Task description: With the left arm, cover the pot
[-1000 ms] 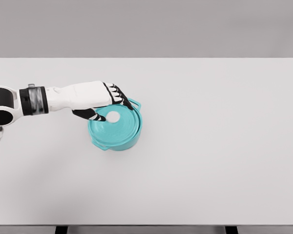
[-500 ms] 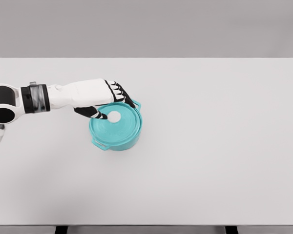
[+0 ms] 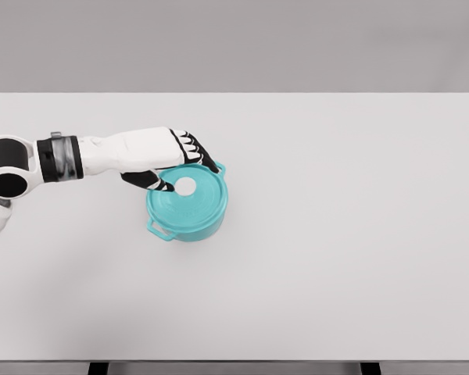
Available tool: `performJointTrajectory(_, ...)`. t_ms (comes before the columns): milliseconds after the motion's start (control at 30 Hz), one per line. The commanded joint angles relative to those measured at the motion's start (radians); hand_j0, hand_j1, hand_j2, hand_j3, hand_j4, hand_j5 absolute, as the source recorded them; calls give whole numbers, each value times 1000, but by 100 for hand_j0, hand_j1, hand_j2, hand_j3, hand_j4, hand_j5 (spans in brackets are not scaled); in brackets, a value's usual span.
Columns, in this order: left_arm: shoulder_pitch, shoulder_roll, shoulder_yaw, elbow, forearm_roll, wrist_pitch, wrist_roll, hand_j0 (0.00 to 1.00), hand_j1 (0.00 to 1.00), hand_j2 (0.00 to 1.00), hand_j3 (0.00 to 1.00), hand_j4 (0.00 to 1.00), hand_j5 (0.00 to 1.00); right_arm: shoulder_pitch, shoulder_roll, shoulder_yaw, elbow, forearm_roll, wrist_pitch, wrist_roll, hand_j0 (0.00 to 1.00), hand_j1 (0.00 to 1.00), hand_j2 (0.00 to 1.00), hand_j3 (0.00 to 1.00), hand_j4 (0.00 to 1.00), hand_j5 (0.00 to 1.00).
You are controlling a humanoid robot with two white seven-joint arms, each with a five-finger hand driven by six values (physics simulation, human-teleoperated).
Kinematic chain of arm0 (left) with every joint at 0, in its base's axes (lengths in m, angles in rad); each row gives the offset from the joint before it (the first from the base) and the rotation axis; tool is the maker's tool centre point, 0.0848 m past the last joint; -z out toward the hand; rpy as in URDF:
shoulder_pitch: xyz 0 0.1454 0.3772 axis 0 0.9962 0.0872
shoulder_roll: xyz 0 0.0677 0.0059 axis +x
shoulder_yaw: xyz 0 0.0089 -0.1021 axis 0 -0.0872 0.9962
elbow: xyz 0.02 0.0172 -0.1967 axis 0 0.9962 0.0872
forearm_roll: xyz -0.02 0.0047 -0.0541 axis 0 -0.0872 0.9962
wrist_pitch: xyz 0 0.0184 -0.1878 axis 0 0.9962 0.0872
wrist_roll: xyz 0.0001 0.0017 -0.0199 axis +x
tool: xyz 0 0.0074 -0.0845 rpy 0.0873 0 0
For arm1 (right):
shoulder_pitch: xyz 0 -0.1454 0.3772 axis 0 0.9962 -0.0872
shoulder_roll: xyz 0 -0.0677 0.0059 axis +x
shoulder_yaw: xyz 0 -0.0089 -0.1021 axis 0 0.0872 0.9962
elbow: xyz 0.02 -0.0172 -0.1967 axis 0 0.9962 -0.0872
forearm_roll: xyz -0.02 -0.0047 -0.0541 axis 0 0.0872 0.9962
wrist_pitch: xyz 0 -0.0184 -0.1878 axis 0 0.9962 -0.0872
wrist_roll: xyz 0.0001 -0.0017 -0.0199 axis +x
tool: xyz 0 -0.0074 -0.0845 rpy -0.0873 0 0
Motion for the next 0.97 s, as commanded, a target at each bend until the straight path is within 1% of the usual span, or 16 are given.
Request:
performJointTrajectory(0, 0, 6, 3, 0, 6, 3, 0, 85, 85, 85, 85, 85, 85, 0, 0, 0, 0, 0, 0, 0, 100, 100, 100, 100, 100, 100)
performJointTrajectory(67, 2, 11, 9, -1, 7, 3, 0, 85, 85, 85, 85, 85, 85, 0, 0, 0, 0, 0, 0, 0, 100, 100, 100, 100, 100, 100)
performJointTrajectory(133, -2, 12, 13, -1, 7, 3, 0, 93, 93, 93, 93, 93, 93, 0, 0, 0, 0, 0, 0, 0, 100, 100, 100, 100, 100, 100)
performJointTrajectory(200, -3, 28, 13, -9, 9, 3, 0, 94, 94, 94, 94, 94, 94, 0, 0, 0, 0, 0, 0, 0, 100, 100, 100, 100, 100, 100)
performJointTrajectory(233, -3, 52, 15, -9, 9, 3, 0, 100, 100, 100, 100, 100, 100, 0, 0, 0, 0, -1, 0, 0, 100, 100, 100, 100, 100, 100)
performJointTrajectory(267, -6, 66, 20, -12, 10, 3, 0, 100, 100, 100, 100, 100, 100, 0, 0, 0, 0, -1, 0, 0, 100, 100, 100, 100, 100, 100)
performJointTrajectory(333, -6, 139, 72, -15, 16, 3, 0, 100, 100, 100, 100, 100, 100, 0, 0, 0, 0, 0, 0, 0, 100, 100, 100, 100, 100, 100)
performJointTrajectory(367, -6, 161, 89, -15, 18, 3, 0, 100, 100, 100, 100, 100, 100, 0, 0, 0, 0, -1, 0, 0, 100, 100, 100, 100, 100, 100)
performJointTrajectory(400, 6, 192, 147, -15, 18, 3, 0, 100, 100, 100, 100, 100, 100, 0, 0, 0, 0, -1, 0, 0, 100, 100, 100, 100, 100, 100)
performJointTrajectory(433, 43, 207, 230, -14, 13, 3, 0, 100, 100, 100, 100, 100, 100, 0, 0, 0, 0, 0, 0, 0, 100, 100, 100, 100, 100, 100)
performJointTrajectory(500, 107, 230, 346, -15, 12, 3, 0, 100, 100, 100, 100, 100, 100, 0, 0, 0, 0, 0, 0, 0, 100, 100, 100, 100, 100, 100)
performJointTrajectory(533, 121, 230, 386, -11, 9, 3, 0, 100, 100, 100, 100, 100, 100, 0, 0, 0, 0, 0, 0, 0, 100, 100, 100, 100, 100, 100)
performJointTrajectory(567, 121, 230, 405, -8, 7, 3, 0, 100, 100, 100, 100, 100, 100, 0, 0, 0, 0, 0, 0, 0, 100, 100, 100, 100, 100, 100)
performJointTrajectory(933, 140, 218, 405, -3, -2, 3, 0, 100, 100, 100, 100, 100, 100, 0, 0, 0, 0, 0, 0, 0, 100, 100, 100, 100, 100, 100)
